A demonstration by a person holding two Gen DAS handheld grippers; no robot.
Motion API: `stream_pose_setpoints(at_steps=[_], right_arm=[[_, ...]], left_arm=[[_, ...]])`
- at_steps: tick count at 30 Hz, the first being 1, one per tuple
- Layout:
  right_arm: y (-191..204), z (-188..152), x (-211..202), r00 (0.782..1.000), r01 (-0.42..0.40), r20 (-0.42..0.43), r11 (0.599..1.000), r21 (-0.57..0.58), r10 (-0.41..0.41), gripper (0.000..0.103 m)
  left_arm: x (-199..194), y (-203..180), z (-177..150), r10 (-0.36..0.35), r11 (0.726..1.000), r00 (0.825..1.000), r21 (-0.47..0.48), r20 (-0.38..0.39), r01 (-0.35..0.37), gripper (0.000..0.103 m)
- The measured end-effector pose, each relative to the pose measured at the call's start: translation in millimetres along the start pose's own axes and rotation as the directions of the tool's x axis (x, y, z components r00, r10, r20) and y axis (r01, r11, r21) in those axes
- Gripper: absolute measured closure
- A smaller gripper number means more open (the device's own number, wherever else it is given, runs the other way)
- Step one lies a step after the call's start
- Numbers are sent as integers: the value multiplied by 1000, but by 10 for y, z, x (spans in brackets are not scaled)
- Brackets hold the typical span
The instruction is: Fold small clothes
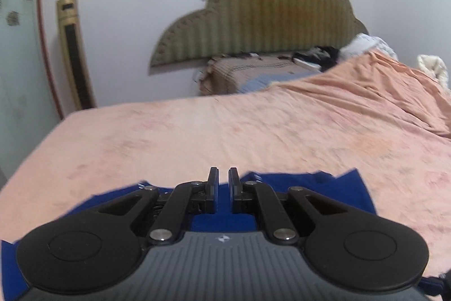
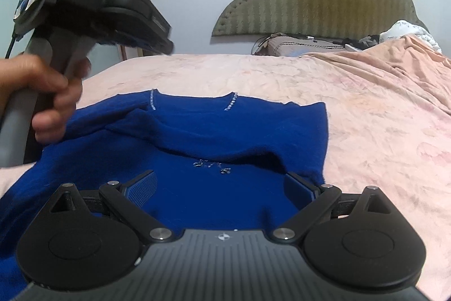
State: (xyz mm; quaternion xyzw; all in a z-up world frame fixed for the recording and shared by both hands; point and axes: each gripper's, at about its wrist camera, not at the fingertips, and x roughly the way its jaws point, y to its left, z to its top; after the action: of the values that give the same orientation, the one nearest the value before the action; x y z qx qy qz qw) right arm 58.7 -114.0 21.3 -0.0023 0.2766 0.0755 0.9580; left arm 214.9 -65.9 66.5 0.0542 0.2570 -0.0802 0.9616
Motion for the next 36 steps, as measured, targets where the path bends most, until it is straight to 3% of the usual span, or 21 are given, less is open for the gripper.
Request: stream_pose_setpoints(at_steps=[4, 8, 11, 12, 13, 16, 18, 21, 23, 26, 29, 30, 31, 33, 36], right_arm=[[-56, 38, -3, 1000, 13, 10, 1000, 13, -13, 5], [-75, 212, 97, 999, -41, 36, 998, 50, 39, 6], [-69, 470, 340, 984, -176, 50, 974, 142, 171, 7], [-84, 562, 468, 968, -252, 47, 946, 204, 248, 9], [-102, 649, 631, 940, -336, 45, 898, 285, 337, 10], [-6, 825, 1220, 828, -502, 30, 716, 486, 560, 17], [191, 876, 1569, 790, -517, -1, 667, 537, 613, 22], [516, 882, 2007, 746, -511, -68, 635, 579, 663, 28], [685, 874, 2178, 757, -487, -98, 658, 575, 646, 31], [851, 878, 2379, 798, -433, -123, 703, 564, 589, 34], [928, 878, 2469, 813, -416, -112, 705, 575, 571, 50], [962, 891, 2504, 819, -407, -119, 714, 569, 561, 70], [974, 917, 2496, 827, -397, -129, 732, 554, 547, 96], [996, 983, 2422, 856, -378, -137, 782, 496, 499, 94], [903, 1080, 2177, 902, -355, -82, 837, 416, 423, 94]], left_arm=[[70, -118, -62, -11, 998, 1000, 59, -19, 12, 95], [-60, 110, -180, 83, 994, 996, 73, -33, -80, 90], [-110, 489, -339, 127, 992, 988, 29, -92, -125, 62], [-136, 630, -422, 155, 988, 983, 24, -101, -153, 42], [-168, 739, -501, 192, 981, 977, 26, -95, -191, 29], [-297, 996, -719, 295, 955, 952, 66, -78, -291, 28], [-350, 1139, -825, 313, 949, 944, 64, -101, -308, 28], [-404, 1296, -958, 314, 949, 940, 44, -133, -311, 28], [-420, 1351, -1033, 322, 947, 936, 45, -143, -319, 28], [-437, 1416, -1108, 320, 947, 935, 42, -156, -317, 28], [-426, 1471, -1152, 313, 949, 933, 25, -177, -314, 28], [-416, 1486, -1165, 310, 950, 932, 20, -186, -312, 28], [-416, 1497, -1176, 308, 950, 932, 16, -193, -311, 28], [-417, 1515, -1193, 307, 950, 931, 8, -200, -311, 28], [-439, 1556, -1206, 309, 948, 929, -17, -204, -319, 28]])
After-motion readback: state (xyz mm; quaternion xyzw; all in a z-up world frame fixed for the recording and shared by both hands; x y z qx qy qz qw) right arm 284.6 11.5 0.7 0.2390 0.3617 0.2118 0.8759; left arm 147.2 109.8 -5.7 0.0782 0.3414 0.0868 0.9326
